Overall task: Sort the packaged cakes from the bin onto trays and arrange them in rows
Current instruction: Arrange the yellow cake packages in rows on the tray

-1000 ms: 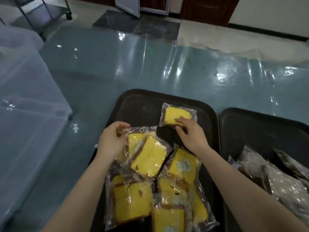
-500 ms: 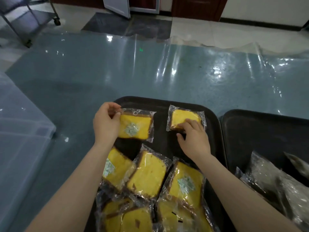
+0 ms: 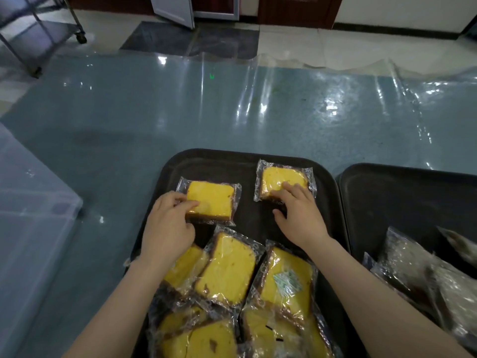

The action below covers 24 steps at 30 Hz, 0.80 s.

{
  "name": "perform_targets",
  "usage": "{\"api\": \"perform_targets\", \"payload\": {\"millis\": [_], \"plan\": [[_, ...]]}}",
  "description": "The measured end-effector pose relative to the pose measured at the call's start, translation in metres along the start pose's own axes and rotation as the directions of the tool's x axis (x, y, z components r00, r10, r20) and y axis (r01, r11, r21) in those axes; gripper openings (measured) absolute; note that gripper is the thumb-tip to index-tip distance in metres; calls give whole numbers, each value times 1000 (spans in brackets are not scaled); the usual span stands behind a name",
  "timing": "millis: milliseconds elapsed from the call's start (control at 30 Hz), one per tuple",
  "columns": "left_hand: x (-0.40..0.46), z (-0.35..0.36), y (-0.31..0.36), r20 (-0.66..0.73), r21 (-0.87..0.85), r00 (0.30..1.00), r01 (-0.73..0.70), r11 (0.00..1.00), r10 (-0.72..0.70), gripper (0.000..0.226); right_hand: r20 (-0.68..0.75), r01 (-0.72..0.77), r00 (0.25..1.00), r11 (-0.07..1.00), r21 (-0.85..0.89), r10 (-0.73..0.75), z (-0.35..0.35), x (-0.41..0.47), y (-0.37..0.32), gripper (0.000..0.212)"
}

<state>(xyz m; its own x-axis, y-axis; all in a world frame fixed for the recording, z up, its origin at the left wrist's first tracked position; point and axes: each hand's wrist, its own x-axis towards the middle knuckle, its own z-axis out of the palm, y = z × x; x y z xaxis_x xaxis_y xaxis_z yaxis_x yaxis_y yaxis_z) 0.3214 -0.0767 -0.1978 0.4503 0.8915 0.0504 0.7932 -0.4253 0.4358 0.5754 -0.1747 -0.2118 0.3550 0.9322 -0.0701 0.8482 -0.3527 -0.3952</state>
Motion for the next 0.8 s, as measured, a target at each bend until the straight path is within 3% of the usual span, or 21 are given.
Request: {"api": "perform_targets", "payload": {"millis": [33, 100, 167, 200, 433, 567, 633, 700, 800], "plan": [[-2, 1, 7, 16, -5, 998, -53, 999, 53, 52, -6, -3, 1000, 1000, 6, 3, 1, -1, 0, 48], [-1, 10, 21, 214, 7, 970, -120, 993, 116, 56, -21, -8, 1000, 1000, 23, 8, 3, -2, -1, 48], [3, 28, 27, 404, 121, 911, -145, 982, 85, 61, -32, -8, 999, 999, 38, 9, 4, -2, -1, 47], [8, 36, 28, 437, 169, 897, -149, 974, 62, 62, -36, -10, 999, 999, 48, 12, 5, -1, -1, 47], [63, 45, 28, 448, 142, 892, -143, 980, 65, 64, -20, -54, 998, 993, 104, 56, 4, 6, -5, 49], [39, 32, 21, 311, 43, 935, -194, 980, 171, 70, -36, -37, 999, 996, 81, 40, -5, -4, -6, 47], [13, 20, 11, 282, -55, 947, -147, 988, 157, 69, -82, -8, 997, 994, 110, 17, -9, -20, -8, 45], [-17, 7, -2, 353, -151, 929, -59, 987, 110, 69, -12, -14, 1000, 973, 230, 17, -12, -43, -8, 40], [-63, 3, -13, 492, 40, 868, -102, 994, 70, 84, 170, -34, 985, 965, 259, -11, -6, -86, -7, 42]]}}
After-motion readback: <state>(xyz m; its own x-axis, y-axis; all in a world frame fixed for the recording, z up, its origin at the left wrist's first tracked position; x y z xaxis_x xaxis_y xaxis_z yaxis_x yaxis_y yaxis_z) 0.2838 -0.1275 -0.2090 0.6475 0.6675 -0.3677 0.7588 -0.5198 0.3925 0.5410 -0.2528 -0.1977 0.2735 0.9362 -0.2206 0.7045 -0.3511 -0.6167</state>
